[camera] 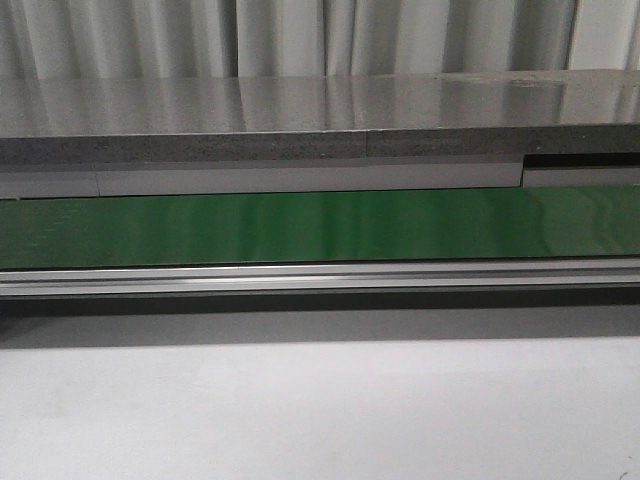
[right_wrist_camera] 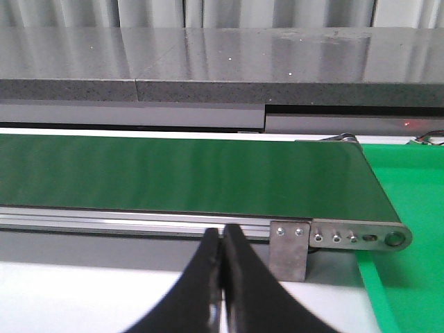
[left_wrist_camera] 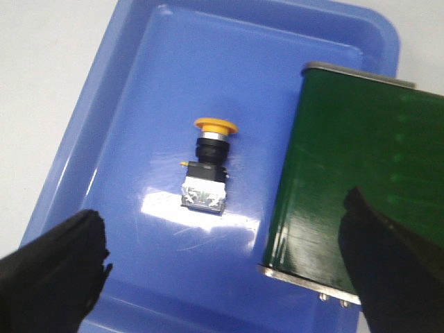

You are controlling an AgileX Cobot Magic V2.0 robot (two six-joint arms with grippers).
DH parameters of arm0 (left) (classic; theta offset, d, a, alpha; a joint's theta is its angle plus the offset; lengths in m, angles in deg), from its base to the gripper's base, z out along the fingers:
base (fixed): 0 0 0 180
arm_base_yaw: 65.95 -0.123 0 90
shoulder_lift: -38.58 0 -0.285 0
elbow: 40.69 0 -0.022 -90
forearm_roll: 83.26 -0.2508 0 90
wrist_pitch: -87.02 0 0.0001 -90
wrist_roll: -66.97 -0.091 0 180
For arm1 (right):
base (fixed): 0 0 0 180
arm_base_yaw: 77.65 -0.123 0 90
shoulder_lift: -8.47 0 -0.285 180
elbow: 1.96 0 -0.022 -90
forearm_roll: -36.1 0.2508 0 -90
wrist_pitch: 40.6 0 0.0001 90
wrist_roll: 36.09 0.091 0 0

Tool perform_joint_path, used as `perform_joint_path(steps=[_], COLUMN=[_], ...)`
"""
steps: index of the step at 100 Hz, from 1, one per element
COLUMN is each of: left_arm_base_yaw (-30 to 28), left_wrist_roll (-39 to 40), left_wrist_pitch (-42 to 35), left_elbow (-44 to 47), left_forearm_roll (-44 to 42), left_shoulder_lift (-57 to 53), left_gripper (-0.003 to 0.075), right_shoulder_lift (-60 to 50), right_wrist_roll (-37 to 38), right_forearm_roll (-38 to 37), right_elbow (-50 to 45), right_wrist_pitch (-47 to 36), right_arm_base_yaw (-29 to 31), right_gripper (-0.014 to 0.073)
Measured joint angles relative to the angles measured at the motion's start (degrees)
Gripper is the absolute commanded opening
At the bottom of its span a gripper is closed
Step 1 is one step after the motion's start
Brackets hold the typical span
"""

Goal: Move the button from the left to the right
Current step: 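Close the left gripper around the black body of the yellow push button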

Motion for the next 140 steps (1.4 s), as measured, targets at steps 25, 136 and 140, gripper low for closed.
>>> perform_joint_path(steps=[25,136,140], left_arm_base_yaw=[-2.5,-2.7,-2.8], left_wrist_roll=[0.0,0.0,0.1], left_wrist_pitch=[-0.3,-1.6,-1.7], left_elbow=[-5.3,-12.0,-12.2], left_forearm_roll=[-0.4,-0.5,-0.5], left_shoulder_lift=[12.2,31.7,32.1], left_gripper=[0.0641,0.0639,0.0638], right_shoulder_lift=[0.0,0.0,0.0], right_wrist_roll=[0.0,0.0,0.0], right_forearm_roll=[0.0,0.0,0.0], right_elbow=[0.0,0.0,0.0], right_wrist_pitch=[0.0,0.0,0.0], right_arm_base_yaw=[0.0,0.0,0.0], right_gripper=[-0.0067,-0.0067,-0.0067])
